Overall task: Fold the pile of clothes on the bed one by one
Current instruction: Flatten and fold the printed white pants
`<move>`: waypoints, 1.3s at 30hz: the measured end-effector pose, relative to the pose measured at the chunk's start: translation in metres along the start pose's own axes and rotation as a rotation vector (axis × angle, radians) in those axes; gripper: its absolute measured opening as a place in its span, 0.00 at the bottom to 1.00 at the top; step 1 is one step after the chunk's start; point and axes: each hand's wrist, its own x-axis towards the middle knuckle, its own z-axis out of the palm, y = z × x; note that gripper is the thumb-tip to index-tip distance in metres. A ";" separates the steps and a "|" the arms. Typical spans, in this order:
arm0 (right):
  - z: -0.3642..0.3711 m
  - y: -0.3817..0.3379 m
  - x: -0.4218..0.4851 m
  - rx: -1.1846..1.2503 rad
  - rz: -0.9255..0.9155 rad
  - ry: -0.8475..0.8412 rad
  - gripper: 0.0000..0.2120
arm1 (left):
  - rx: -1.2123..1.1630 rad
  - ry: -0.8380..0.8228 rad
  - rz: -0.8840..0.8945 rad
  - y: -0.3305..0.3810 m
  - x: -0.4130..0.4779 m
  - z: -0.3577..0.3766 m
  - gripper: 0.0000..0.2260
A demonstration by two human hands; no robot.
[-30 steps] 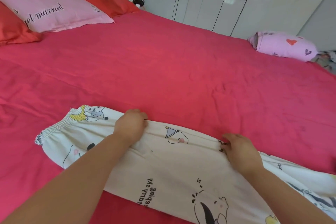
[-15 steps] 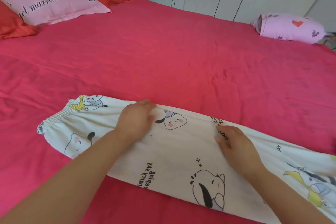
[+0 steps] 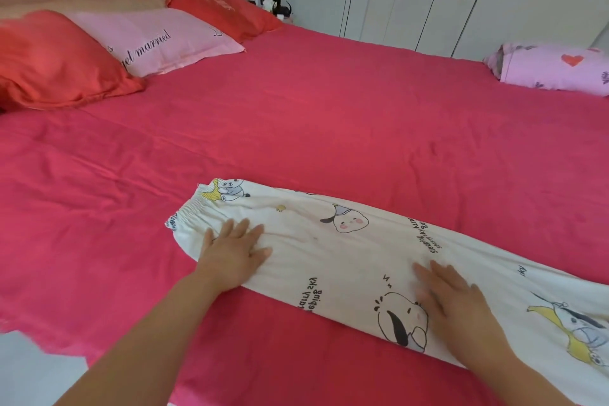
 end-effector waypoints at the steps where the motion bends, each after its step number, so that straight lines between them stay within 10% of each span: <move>1: 0.000 -0.008 0.000 -0.004 -0.021 0.009 0.23 | -0.050 0.045 -0.012 -0.002 0.000 -0.001 0.25; 7: 0.029 -0.042 -0.005 -0.086 -0.070 -0.117 0.50 | -0.366 0.665 -0.336 -0.030 -0.011 -0.004 0.27; 11: 0.036 -0.047 -0.002 -0.166 -0.011 -0.152 0.56 | -1.027 0.629 -0.639 -0.052 0.002 -0.021 0.28; 16: 0.021 -0.058 0.002 -0.087 0.002 -0.062 0.30 | -1.568 0.446 -0.774 -0.064 0.023 -0.043 0.17; 24: 0.031 -0.064 0.015 -0.139 -0.046 -0.196 0.60 | -1.978 0.202 -0.474 -0.003 0.011 -0.076 0.03; 30: -0.005 -0.062 0.008 0.461 0.049 0.028 0.21 | -1.623 0.280 -0.027 0.114 -0.019 -0.088 0.09; 36: -0.034 -0.026 0.017 1.629 0.515 -0.006 0.28 | -0.887 -0.038 0.437 0.213 -0.049 -0.034 0.18; 39: -0.033 -0.002 0.010 1.784 0.692 -0.084 0.26 | -0.577 -0.241 0.565 0.225 -0.062 0.004 0.18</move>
